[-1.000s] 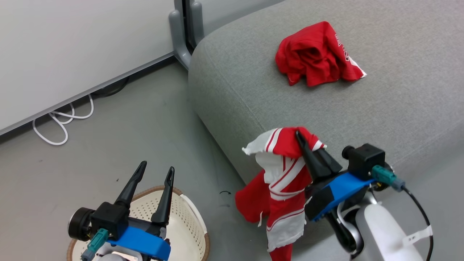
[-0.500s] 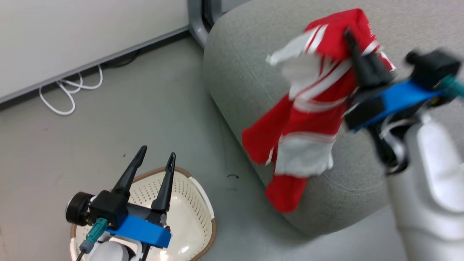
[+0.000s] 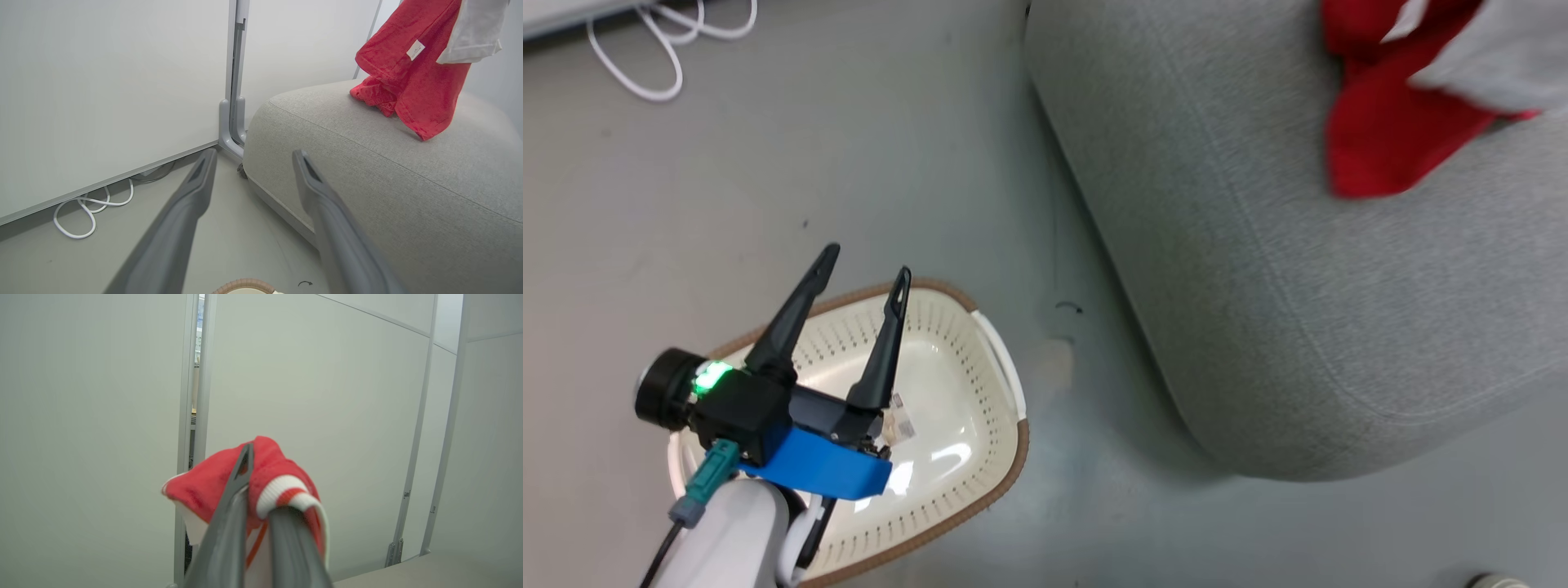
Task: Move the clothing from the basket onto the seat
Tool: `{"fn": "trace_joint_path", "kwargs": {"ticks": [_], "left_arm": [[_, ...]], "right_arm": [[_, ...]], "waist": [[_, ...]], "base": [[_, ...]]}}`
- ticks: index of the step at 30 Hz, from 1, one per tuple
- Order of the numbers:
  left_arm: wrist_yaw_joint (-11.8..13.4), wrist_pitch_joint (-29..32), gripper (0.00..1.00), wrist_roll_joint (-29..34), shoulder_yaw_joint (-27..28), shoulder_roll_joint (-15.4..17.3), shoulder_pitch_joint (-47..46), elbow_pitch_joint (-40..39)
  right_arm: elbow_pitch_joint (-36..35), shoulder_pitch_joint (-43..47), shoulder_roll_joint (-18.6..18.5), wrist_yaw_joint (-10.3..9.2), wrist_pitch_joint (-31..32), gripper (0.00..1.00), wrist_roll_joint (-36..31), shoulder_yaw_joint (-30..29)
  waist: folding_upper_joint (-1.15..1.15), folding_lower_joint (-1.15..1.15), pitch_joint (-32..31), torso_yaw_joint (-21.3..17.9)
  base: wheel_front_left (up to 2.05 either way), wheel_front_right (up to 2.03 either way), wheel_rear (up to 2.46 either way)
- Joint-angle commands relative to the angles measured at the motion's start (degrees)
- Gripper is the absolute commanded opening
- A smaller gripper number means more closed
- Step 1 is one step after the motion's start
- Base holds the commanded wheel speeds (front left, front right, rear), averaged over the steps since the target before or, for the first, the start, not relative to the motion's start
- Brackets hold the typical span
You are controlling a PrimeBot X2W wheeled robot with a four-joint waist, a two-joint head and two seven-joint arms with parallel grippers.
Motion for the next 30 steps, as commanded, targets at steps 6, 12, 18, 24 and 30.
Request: {"fn": "trace_joint_path", "kwargs": {"ticks": [6, 12, 18, 24, 30], "left_arm": [[-0.4, -0.1, 1.0, 0.0, -0.6, 1.7, -4.0, -2.7], [-0.4, -0.1, 1.0, 0.2, -1.8, 3.1, -6.2, -5.2], [-0.4, -0.1, 1.0, 0.2, -2.2, 3.7, -6.8, -5.7], [-0.4, -0.1, 1.0, -0.1, -2.8, 3.5, -7.4, -5.6], [-0.4, -0.1, 1.0, -0.7, -3.3, 2.0, -6.5, -4.4]], "right_arm": [[3.5, -3.5, -4.9, 0.03, 1.4, 0.0, -2.1, -4.2], [12.0, 1.6, -5.1, 0.03, -2.6, 0.0, -4.9, -8.5], [21.6, 4.8, -3.0, 0.03, -7.5, 0.0, -9.2, -11.8], [30.1, 5.7, -1.2, 0.02, -11.5, 0.0, -13.7, -13.0], [34.0, 5.9, -0.8, 0.02, -13.3, 1.0, -15.1, -12.6]], "waist": [[0.0, -0.01, 8.0, 2.9], [0.0, -0.01, 12.2, 4.8], [0.0, -0.01, 14.6, 6.6], [0.0, -0.01, 14.1, 8.1], [0.0, -0.01, 10.2, 8.9]], "base": [[0.0, 0.0, 0.0], [0.0, 0.0, 0.0], [0.0, 0.0, 0.0], [0.0, 0.0, 0.0], [0.0, 0.0, 0.0]]}}
